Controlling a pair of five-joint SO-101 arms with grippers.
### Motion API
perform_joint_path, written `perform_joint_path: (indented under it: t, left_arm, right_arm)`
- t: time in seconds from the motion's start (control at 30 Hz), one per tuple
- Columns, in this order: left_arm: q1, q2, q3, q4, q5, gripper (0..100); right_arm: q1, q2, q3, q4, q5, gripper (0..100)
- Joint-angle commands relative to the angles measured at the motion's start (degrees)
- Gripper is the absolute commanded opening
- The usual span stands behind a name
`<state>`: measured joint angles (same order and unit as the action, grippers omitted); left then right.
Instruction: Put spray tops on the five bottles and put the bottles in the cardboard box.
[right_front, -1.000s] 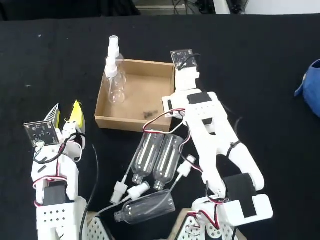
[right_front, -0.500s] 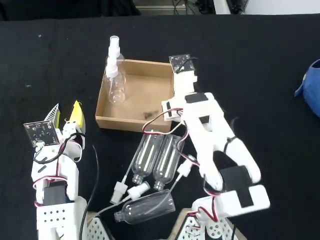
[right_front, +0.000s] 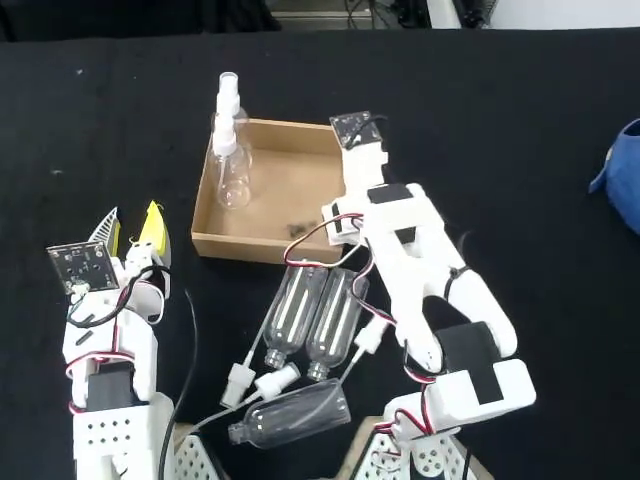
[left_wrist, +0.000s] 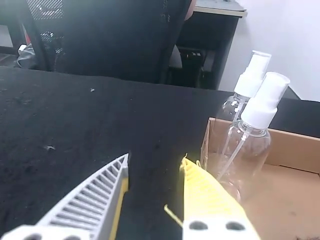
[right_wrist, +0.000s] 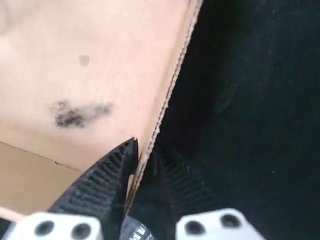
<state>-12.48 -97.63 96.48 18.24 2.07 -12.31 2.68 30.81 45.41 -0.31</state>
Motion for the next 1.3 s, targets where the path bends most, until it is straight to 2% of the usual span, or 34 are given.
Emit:
perform_joint_path:
  t: [0.0, 0.53, 0.7, 0.83, 1.27]
  left_arm:
    - [0.6, -0.5, 0.9, 0.2, 0.4, 3]
    - [0.6, -0.5, 0.9, 0.2, 0.4, 3]
    - [0.4, -0.5, 0.9, 0.2, 0.4, 3]
    - [0.3, -0.6, 0.9, 0.2, 0.4, 3]
    - [0.5, -0.6, 0.9, 0.2, 0.4, 3]
  right_arm:
    - [1.3, -0.6, -4.2, -1.1, 1.0, 1.1]
    - [4.9, -0.2, -5.2, -1.4, 4.2, 1.1]
    - [5.1, -0.2, -4.7, -1.1, 3.5, 1.1]
    - [6.2, -0.7, -3.8, -1.4, -0.8, 1.1]
    - [4.7, -0.6, -3.5, -1.1, -3.8, 1.5]
